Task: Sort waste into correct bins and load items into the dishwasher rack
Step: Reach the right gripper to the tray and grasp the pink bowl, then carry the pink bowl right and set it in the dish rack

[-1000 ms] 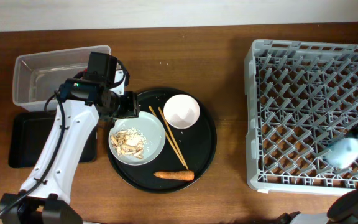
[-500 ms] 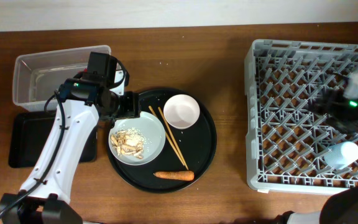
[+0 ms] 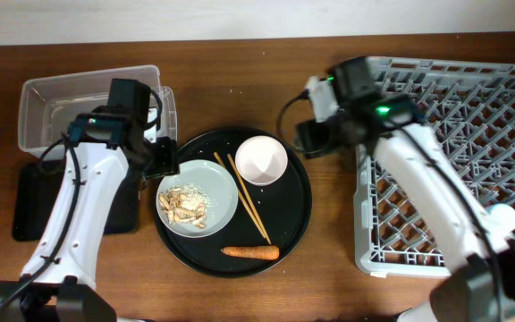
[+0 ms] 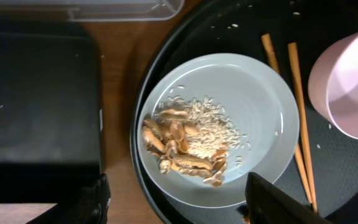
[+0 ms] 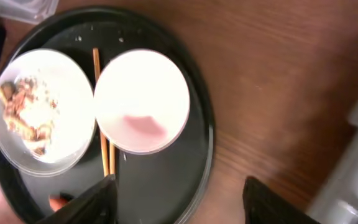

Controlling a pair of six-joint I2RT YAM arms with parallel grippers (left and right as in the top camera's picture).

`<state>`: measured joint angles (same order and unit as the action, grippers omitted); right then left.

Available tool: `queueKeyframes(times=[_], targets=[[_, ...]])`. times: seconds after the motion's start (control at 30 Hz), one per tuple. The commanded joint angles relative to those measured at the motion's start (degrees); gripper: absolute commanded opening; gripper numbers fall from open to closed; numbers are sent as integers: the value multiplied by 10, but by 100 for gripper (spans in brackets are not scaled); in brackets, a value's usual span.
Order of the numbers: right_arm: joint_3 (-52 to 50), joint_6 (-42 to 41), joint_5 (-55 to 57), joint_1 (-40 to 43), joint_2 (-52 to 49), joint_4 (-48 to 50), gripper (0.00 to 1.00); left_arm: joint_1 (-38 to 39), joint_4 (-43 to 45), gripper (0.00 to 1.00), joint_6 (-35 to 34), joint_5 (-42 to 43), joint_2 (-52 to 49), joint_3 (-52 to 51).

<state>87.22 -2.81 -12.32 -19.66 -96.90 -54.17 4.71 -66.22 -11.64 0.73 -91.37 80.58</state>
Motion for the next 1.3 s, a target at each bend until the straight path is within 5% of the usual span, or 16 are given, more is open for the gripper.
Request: queueKeyframes(times=[0.0, 0.4, 0.8, 1.0, 1.27], targets=[[6, -61, 32, -28, -56, 23, 62, -16, -4, 70, -5, -8, 9, 9], [6, -117, 51, -52, -199, 82, 48, -19, -5, 73, -5, -7, 9, 9], [5, -128, 55, -62, -224, 90, 5, -19, -5, 73, -5, -5, 9, 9], [19, -127, 56, -39, -188, 54, 4, -19, -5, 75, -5, -5, 9, 9], [78, -81, 189, 60, -2, -57, 4, -19, -5, 77, -5, -5, 9, 9]])
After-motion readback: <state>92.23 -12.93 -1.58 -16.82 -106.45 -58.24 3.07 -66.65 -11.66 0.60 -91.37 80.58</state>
